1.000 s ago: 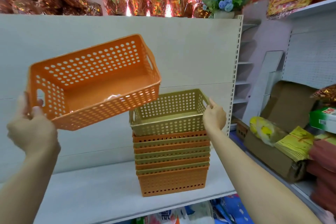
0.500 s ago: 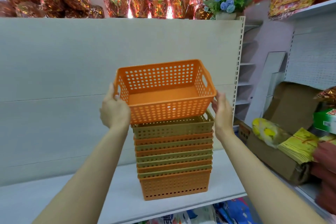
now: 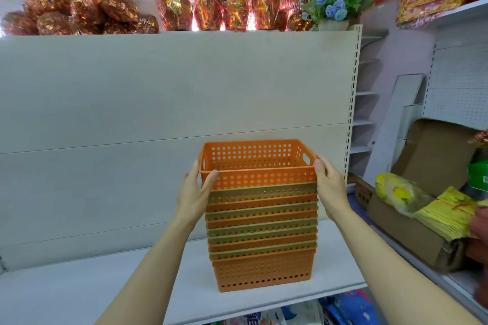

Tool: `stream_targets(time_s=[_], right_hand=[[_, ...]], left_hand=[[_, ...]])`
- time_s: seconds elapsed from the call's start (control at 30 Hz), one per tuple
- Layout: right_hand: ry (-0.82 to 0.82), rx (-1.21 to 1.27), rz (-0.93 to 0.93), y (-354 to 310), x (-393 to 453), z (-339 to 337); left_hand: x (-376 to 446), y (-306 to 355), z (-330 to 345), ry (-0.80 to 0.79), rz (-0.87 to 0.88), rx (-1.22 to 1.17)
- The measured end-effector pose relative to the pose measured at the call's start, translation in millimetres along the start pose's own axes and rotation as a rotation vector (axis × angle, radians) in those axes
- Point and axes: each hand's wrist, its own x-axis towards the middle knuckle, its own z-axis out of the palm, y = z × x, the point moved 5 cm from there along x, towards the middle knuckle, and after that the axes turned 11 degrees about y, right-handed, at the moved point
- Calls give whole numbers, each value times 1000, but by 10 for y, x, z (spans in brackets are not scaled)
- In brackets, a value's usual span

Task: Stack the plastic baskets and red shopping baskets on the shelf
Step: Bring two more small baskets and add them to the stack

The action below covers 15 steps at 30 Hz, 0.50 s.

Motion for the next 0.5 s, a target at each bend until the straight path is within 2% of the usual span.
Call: stream_targets(time_s=[0.2, 0.3, 0.4, 0.5], right_hand=[[-10, 0, 42, 157, -68, 66], [-23, -18, 51, 122, -45, 96], [-51, -118, 50, 100, -4, 107], [-65, -275, -29, 135, -83, 121]], left_hand=[[-130, -209, 55, 25, 21, 84], [-138, -278, 109, -24, -15, 47], [-104, -245, 171, -62, -53, -17], [-76, -239, 228, 1, 23, 123]])
